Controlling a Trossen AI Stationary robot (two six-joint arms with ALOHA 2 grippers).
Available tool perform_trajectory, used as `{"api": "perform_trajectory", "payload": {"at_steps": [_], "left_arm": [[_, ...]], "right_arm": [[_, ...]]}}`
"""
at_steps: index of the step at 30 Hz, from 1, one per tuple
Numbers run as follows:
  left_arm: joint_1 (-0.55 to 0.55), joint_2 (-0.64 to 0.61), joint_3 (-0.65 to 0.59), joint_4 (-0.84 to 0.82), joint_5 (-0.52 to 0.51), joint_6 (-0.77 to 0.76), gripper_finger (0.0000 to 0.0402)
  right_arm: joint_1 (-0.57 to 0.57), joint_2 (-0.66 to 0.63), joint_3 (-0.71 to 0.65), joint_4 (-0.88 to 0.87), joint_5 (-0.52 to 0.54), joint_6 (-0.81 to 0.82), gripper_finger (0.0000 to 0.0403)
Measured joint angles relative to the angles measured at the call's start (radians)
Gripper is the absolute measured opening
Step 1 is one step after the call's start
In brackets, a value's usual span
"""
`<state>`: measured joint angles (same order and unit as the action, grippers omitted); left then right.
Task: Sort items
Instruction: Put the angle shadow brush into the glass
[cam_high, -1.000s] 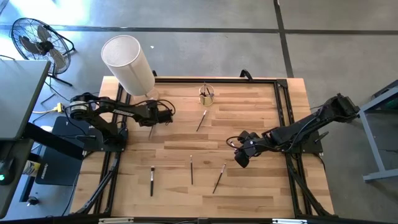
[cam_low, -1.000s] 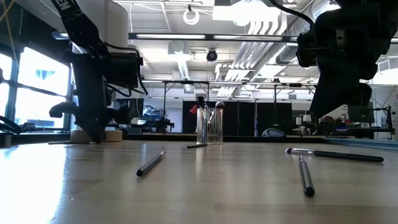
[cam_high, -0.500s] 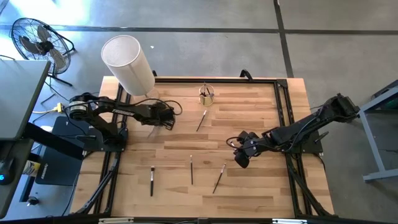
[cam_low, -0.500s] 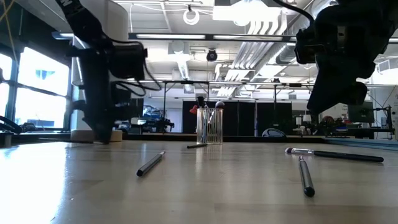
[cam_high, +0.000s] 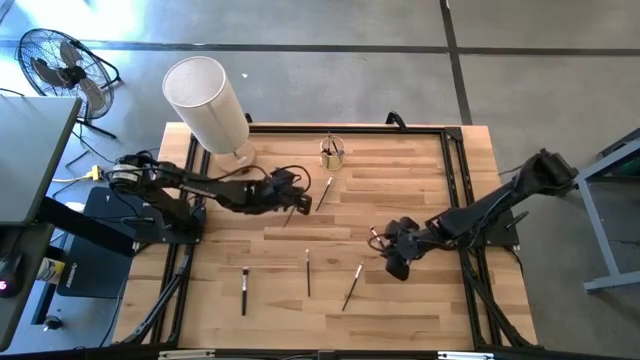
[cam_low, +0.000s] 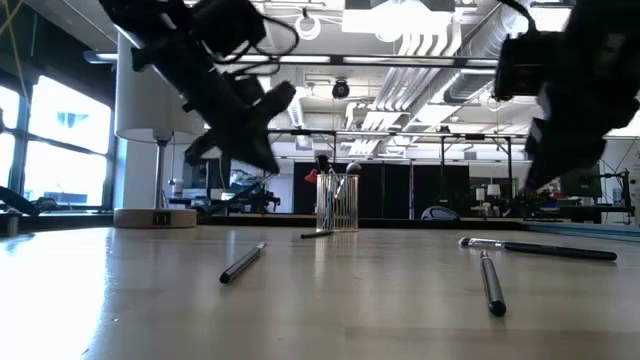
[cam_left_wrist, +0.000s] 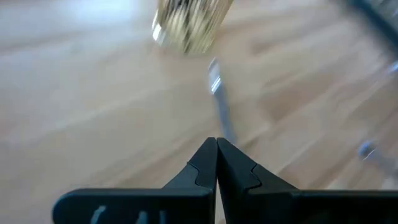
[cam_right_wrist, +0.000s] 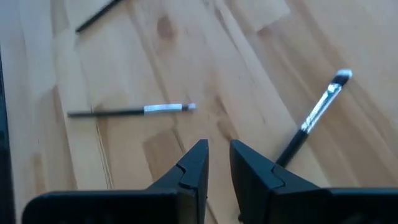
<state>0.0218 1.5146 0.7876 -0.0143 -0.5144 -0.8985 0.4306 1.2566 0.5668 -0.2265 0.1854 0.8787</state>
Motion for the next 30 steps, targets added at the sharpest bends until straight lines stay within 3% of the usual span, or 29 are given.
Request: {"api": "perform_trajectory", "payload": {"at_steps": [8,14,18,30], "left_arm": [[-0.036,0.010,0.002,0.427,-0.196,0.111,0.0000],[-0.017,0.085,0.003,0.831,-0.259,0.462,0.0000],[0.032,0.142,0.028,0.997,-0.227,0.584,0.0000],[0.225,0.279,0.303,1.016,0.010,0.860,0.0000]], "right_arm": [[0.098,-0.240,-0.180,0.018,0.071,0.066,0.0027],[0.100,-0.440,-0.347,0.136,0.077,0.066,0.0003],[0.086,-0.498,-0.433,0.269,0.128,0.051,0.0004],[-0.016,-0.506,-0.500,0.426,0.238,-0.056,0.0005]]}}
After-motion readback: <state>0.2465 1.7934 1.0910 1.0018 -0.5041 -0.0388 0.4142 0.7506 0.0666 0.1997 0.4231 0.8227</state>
